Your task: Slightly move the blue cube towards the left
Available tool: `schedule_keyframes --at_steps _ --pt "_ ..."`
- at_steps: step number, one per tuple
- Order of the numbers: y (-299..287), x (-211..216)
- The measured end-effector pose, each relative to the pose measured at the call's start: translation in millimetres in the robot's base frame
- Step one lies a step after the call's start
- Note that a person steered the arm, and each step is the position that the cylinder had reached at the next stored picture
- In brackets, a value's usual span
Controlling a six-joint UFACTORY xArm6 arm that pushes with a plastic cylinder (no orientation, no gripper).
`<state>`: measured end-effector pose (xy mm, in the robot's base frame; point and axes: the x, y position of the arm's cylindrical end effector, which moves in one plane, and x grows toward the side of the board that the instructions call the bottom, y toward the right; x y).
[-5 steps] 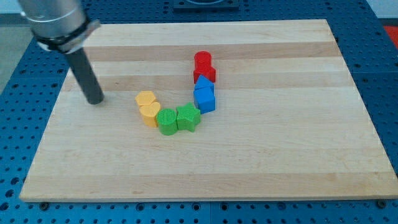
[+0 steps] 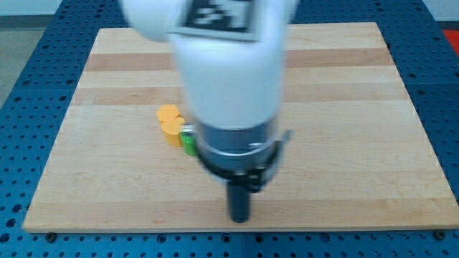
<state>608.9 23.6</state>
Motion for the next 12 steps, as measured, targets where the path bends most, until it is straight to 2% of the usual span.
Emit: schedule_keyframes --at_steps 1,3,5,6,8,9,12 --pt "54 -7" --pt "58 -7" --pt "159 -38" --pt "168 -43" --pt "144 -137" --pt "123 -169" --pt "77 -169"
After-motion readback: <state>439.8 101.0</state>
